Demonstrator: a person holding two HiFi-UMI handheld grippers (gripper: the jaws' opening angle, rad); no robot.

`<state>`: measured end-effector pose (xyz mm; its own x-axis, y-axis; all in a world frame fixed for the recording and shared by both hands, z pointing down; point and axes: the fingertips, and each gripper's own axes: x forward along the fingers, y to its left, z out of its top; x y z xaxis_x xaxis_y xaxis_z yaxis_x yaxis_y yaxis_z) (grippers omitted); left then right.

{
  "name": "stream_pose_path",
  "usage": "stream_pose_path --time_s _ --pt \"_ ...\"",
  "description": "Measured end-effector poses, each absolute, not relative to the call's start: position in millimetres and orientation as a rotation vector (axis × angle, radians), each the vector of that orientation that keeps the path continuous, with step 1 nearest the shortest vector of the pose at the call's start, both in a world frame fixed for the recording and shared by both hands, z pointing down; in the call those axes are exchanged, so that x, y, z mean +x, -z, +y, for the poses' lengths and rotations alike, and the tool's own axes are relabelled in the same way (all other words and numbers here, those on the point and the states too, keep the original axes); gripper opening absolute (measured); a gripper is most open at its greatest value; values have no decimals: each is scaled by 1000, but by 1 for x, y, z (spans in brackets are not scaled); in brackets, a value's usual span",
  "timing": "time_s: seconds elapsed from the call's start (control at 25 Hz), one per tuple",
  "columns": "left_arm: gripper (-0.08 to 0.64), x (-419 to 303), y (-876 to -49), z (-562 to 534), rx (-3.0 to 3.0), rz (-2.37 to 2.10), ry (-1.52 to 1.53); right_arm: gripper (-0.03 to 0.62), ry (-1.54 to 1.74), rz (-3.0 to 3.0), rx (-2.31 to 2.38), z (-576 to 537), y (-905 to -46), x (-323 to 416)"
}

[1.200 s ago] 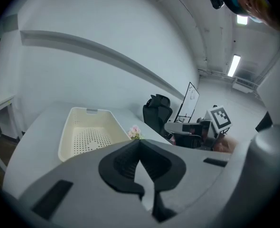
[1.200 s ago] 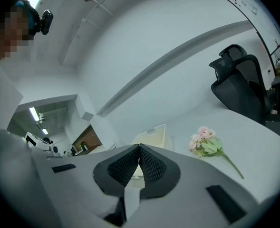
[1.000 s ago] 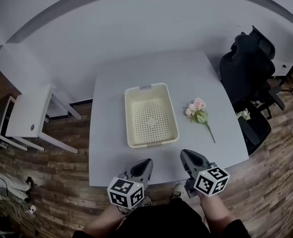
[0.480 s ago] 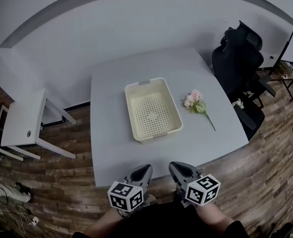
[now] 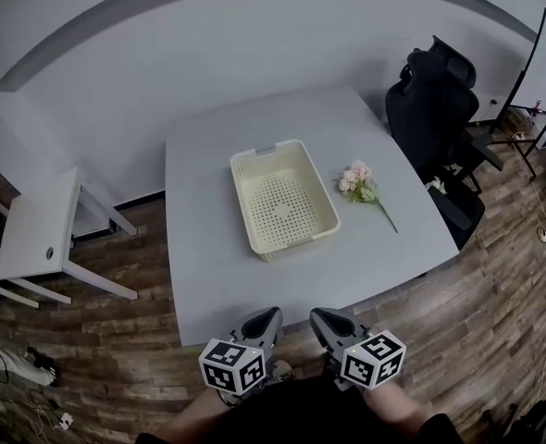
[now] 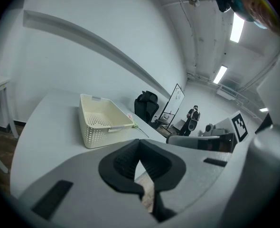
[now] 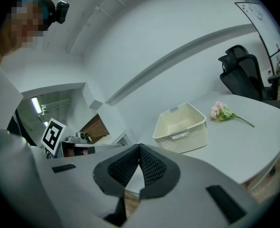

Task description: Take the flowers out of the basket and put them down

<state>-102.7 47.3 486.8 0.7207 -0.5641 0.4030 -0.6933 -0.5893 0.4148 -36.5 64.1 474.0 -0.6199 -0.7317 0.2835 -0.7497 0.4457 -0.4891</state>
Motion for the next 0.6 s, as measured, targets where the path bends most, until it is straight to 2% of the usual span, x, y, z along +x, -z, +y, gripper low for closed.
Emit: stream_pose_path --time_s 0.6 --pt "8 -101 -487 68 2390 -926 -305 23 -914 -2627 1386 86 -477 -36"
